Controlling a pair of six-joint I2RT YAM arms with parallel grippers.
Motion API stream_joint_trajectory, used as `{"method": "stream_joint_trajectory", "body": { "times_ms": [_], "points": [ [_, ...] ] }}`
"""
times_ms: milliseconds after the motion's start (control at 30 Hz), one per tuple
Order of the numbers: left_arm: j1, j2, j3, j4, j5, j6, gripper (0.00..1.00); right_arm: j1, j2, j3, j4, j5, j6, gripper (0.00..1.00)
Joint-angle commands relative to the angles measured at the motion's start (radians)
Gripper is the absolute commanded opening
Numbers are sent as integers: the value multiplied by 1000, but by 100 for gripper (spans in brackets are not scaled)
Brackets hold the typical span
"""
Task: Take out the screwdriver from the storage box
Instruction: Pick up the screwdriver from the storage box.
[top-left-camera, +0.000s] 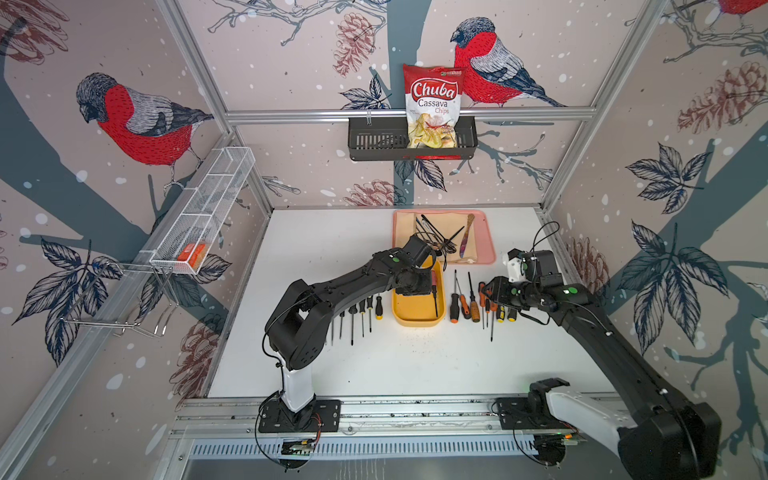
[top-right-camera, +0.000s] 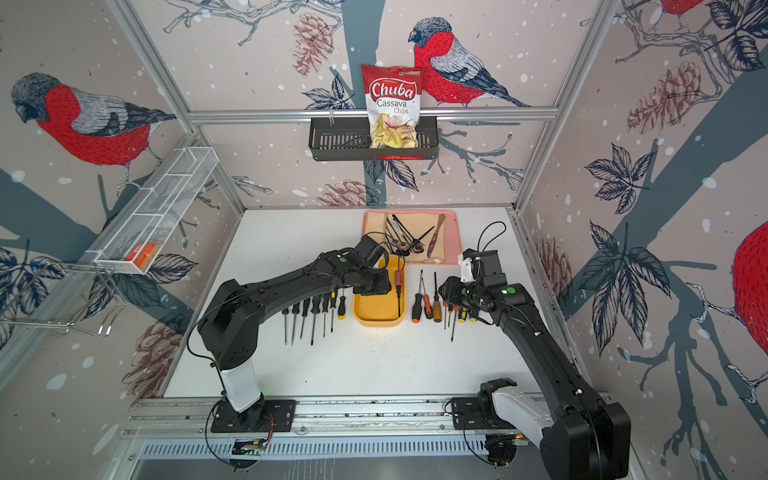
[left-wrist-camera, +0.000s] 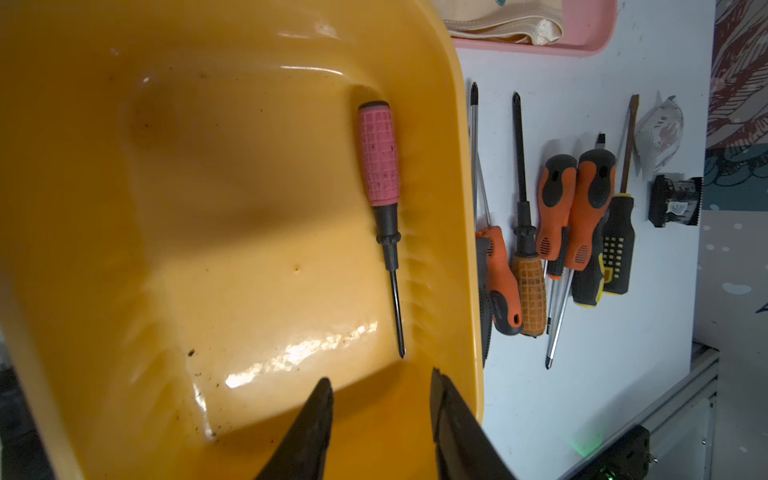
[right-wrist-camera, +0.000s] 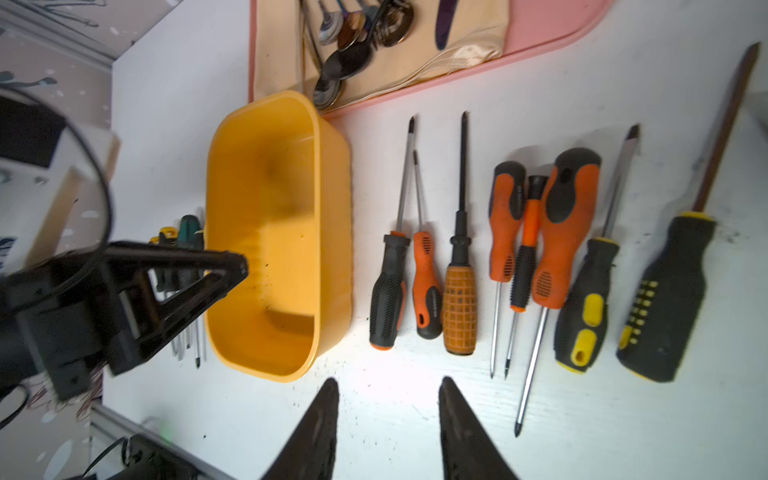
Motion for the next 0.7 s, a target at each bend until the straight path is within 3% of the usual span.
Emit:
{"method": "stream_joint_trajectory", "body": {
  "times_ms": [0,200,667],
  "points": [
    [-15,48,62,-51,-31,-13,42,1,-38,-38,62,-127,-1,42],
    [-27,145,161,-84,-61,-26,42,8,-112,-107,116,-200,36,45],
    [-34,303,288,-113,-107,-60,42,10,-139,-131,119,-223,14,45]
  ]
}}
